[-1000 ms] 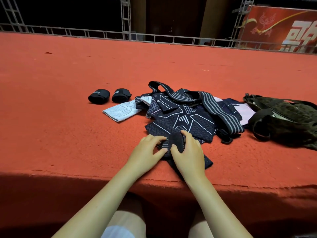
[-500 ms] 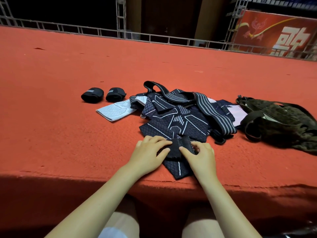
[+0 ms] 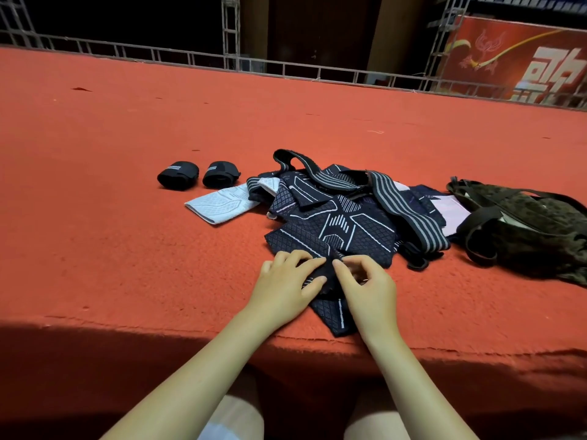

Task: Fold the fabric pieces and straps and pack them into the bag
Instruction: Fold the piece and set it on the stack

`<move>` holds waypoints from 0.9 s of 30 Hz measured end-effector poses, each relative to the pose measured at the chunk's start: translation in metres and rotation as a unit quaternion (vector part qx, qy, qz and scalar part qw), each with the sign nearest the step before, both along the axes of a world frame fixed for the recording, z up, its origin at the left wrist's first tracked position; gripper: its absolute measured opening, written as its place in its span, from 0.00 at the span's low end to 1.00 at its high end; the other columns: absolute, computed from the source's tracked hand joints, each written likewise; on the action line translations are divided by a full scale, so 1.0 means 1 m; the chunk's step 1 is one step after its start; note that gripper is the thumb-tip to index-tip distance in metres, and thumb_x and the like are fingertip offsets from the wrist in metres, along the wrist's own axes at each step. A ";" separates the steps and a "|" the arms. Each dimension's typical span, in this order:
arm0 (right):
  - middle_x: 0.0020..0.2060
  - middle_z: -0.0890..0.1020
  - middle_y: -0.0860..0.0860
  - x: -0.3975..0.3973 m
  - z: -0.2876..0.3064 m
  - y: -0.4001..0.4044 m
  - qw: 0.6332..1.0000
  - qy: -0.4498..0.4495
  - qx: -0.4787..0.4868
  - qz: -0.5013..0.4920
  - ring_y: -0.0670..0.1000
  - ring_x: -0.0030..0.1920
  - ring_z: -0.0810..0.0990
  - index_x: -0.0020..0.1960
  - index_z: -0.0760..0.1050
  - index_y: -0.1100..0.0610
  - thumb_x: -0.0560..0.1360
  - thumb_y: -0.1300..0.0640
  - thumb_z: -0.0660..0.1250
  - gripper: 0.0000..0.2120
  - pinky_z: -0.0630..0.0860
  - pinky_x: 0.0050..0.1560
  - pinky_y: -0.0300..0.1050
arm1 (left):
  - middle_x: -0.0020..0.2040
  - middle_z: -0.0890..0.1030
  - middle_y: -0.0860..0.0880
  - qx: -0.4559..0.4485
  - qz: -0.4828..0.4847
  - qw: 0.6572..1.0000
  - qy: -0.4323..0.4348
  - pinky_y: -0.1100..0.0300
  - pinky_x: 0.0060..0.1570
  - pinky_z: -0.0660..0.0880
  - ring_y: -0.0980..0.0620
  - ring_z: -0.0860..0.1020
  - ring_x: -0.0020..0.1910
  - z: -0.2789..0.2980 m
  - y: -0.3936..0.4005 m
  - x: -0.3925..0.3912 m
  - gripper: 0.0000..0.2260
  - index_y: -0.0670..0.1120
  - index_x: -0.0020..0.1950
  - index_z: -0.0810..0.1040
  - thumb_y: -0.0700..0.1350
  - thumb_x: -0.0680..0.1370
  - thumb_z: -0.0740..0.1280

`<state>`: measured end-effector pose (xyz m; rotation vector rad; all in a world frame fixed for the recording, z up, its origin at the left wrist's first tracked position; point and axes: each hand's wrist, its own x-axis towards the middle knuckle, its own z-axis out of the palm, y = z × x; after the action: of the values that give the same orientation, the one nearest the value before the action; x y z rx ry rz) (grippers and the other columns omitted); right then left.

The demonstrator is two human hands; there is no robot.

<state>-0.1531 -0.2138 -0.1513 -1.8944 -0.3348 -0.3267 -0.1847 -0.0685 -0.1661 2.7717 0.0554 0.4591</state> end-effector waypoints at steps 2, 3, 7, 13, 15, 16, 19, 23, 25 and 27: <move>0.39 0.82 0.45 -0.001 -0.003 0.000 1.000 -0.020 -0.001 0.023 0.42 0.43 0.78 0.41 0.80 0.50 0.77 0.54 0.66 0.07 0.70 0.45 0.31 | 0.66 0.68 0.60 -0.001 -0.003 1.000 -0.003 0.55 0.61 0.60 0.54 0.64 0.64 0.000 0.000 0.000 0.20 0.61 0.71 0.65 0.59 0.79 0.56; 0.39 0.82 0.45 0.000 -0.004 0.000 0.999 -0.020 0.002 0.029 0.42 0.45 0.78 0.41 0.81 0.51 0.78 0.54 0.64 0.10 0.71 0.47 0.33 | 0.66 0.68 0.59 0.000 -0.004 1.000 -0.004 0.55 0.61 0.60 0.54 0.64 0.64 -0.001 0.001 0.001 0.20 0.61 0.71 0.65 0.59 0.79 0.56; 0.42 0.81 0.47 0.003 -0.008 -0.002 0.999 -0.008 -0.016 0.046 0.40 0.45 0.78 0.42 0.82 0.50 0.77 0.61 0.64 0.10 0.71 0.47 0.34 | 0.66 0.68 0.58 -0.004 -0.003 1.000 -0.011 0.55 0.61 0.60 0.53 0.64 0.64 -0.001 0.002 0.000 0.19 0.58 0.71 0.67 0.57 0.80 0.55; 0.43 0.75 0.45 0.006 -0.011 0.000 0.995 -0.015 -0.089 0.041 0.41 0.43 0.75 0.43 0.81 0.51 0.72 0.60 0.71 0.04 0.68 0.47 0.31 | 0.65 0.71 0.55 -0.066 -0.015 0.997 -0.032 0.55 0.64 0.63 0.51 0.67 0.64 -0.001 0.004 0.000 0.16 0.54 0.69 0.70 0.48 0.81 0.57; 0.45 0.77 0.47 0.007 -0.010 0.001 0.994 0.002 -0.109 0.032 0.43 0.42 0.75 0.47 0.79 0.49 0.71 0.57 0.72 0.06 0.69 0.47 0.37 | 0.62 0.72 0.51 -0.124 0.006 0.991 -0.055 0.56 0.63 0.65 0.50 0.68 0.62 -0.002 0.006 0.000 0.16 0.50 0.68 0.71 0.45 0.80 0.59; 0.45 0.78 0.47 0.007 -0.009 0.002 0.992 0.017 -0.121 0.027 0.43 0.39 0.74 0.51 0.78 0.49 0.71 0.55 0.72 0.09 0.68 0.45 0.39 | 0.61 0.73 0.50 -0.143 0.023 0.988 -0.059 0.57 0.62 0.66 0.50 0.69 0.62 -0.003 0.007 0.000 0.16 0.49 0.68 0.71 0.45 0.79 0.60; 0.41 0.79 0.46 0.015 -0.003 -0.001 0.989 0.090 -0.115 0.036 0.42 0.36 0.75 0.60 0.76 0.51 0.69 0.52 0.74 0.20 0.69 0.41 0.39 | 0.58 0.75 0.48 -0.156 0.041 0.986 -0.035 0.56 0.59 0.68 0.49 0.71 0.59 -0.001 0.008 -0.001 0.17 0.50 0.68 0.70 0.47 0.79 0.61; 0.34 0.77 0.44 0.018 0.003 -0.005 0.983 0.121 -0.112 0.077 0.45 0.37 0.76 0.56 0.77 0.49 0.69 0.50 0.74 0.17 0.71 0.42 0.40 | 0.52 0.77 0.52 -0.207 -0.001 0.978 -0.007 0.58 0.51 0.71 0.53 0.73 0.45 0.004 0.009 -0.004 0.20 0.54 0.69 0.70 0.47 0.77 0.65; 0.38 0.78 0.42 0.013 0.001 -0.005 0.985 0.099 -0.120 0.075 0.43 0.39 0.76 0.60 0.74 0.43 0.71 0.50 0.73 0.19 0.72 0.48 0.41 | 0.50 0.77 0.53 -0.259 -0.027 0.965 -0.018 0.61 0.45 0.71 0.56 0.73 0.39 0.005 0.011 -0.006 0.20 0.56 0.67 0.71 0.44 0.76 0.66; 0.45 0.80 0.41 0.007 -0.001 -0.004 0.988 0.076 -0.094 0.098 0.41 0.44 0.78 0.61 0.72 0.40 0.72 0.53 0.71 0.19 0.73 0.51 0.39 | 0.49 0.76 0.53 -0.321 -0.056 0.945 -0.034 0.66 0.42 0.71 0.58 0.72 0.36 0.007 0.011 -0.009 0.21 0.57 0.64 0.72 0.40 0.75 0.66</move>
<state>-0.1461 -0.2182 -0.1522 -2.0378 -0.4582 -0.0188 -0.1936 -0.0579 -0.1592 2.1045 0.0230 0.4155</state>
